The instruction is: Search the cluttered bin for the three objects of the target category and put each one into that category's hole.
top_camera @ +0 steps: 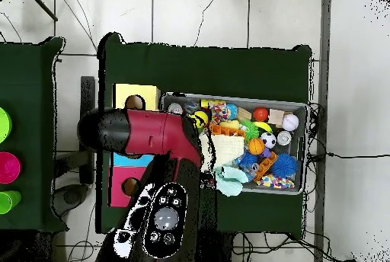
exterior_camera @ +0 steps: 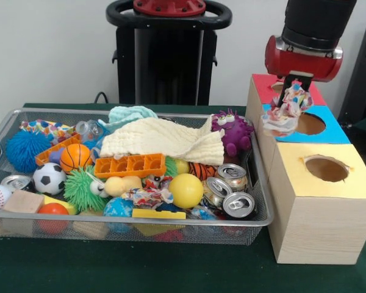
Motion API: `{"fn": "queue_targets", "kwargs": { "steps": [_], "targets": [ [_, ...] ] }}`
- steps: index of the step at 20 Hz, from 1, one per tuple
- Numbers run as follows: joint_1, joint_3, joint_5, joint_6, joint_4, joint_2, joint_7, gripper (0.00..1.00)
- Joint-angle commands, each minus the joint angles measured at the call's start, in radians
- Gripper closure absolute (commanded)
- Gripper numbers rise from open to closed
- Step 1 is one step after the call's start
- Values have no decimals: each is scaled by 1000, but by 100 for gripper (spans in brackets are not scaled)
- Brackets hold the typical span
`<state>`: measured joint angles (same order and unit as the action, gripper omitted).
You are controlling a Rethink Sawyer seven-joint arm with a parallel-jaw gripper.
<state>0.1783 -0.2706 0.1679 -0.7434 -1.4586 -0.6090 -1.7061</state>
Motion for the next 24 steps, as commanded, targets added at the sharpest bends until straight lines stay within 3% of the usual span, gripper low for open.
{"fn": "queue_targets", "kwargs": {
  "steps": [1, 12, 24],
  "targets": [
    [-42, 50, -10, -136, 96, -12, -120, 100],
    [-42, 53, -15, -193, 145, -14, -127, 100],
    [12, 57, 1, -62, 67, 41, -221, 100]
  ]
}}
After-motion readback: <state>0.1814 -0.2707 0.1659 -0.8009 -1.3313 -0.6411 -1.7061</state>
